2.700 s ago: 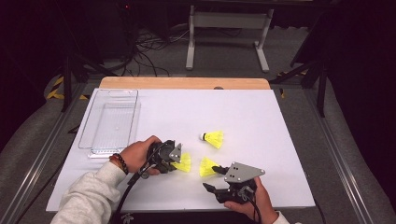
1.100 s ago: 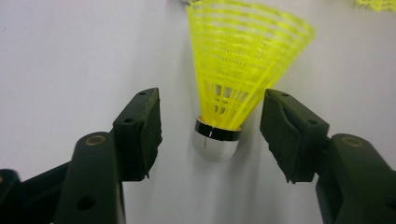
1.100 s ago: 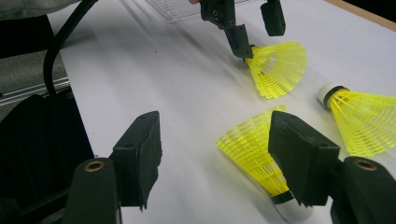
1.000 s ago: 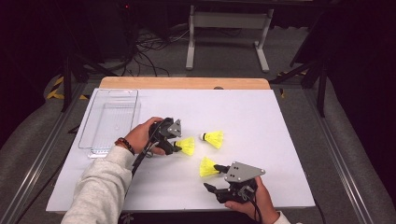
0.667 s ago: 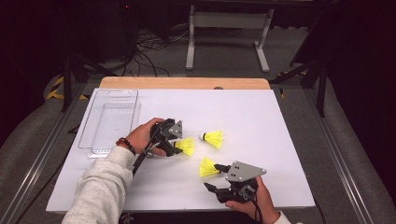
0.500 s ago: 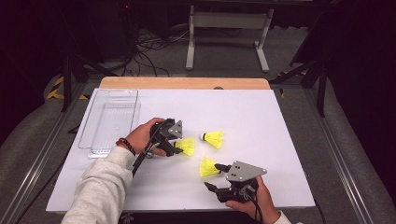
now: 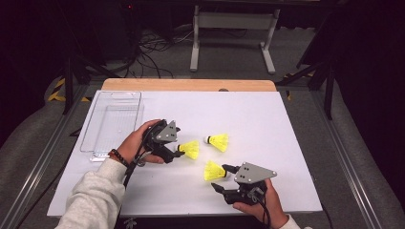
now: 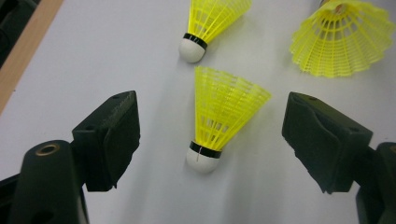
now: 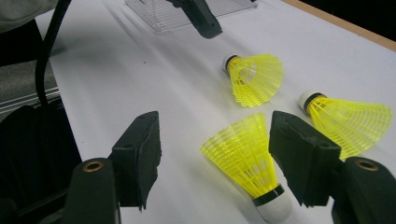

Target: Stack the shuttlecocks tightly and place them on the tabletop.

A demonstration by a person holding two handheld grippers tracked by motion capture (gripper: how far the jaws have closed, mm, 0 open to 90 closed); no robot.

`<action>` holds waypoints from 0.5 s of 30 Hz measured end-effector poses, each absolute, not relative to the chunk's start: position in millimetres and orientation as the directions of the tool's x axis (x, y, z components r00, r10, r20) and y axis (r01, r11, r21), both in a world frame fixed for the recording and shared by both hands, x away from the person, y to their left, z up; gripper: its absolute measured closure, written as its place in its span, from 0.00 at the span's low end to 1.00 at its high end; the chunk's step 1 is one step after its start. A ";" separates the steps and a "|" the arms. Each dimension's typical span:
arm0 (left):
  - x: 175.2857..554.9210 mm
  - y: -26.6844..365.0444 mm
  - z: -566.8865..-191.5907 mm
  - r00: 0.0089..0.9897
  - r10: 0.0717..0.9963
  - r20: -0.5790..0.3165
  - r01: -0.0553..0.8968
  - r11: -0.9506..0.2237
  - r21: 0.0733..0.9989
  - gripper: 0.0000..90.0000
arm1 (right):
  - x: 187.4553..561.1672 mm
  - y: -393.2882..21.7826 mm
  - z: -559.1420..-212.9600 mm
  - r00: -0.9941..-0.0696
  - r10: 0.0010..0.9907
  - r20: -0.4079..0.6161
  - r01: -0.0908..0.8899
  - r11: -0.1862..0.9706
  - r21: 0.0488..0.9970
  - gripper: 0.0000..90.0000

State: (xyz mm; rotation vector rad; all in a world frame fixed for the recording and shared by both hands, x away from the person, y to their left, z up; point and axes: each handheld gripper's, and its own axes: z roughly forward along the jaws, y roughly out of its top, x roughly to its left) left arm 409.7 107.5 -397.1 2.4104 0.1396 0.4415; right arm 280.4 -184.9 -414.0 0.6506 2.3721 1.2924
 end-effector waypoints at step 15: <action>371.5 135.2 -398.2 0.915 0.295 0.277 -0.020 -0.649 0.760 0.18 | 284.3 -190.8 -411.3 -0.815 0.566 -0.126 0.202 0.482 0.853 0.39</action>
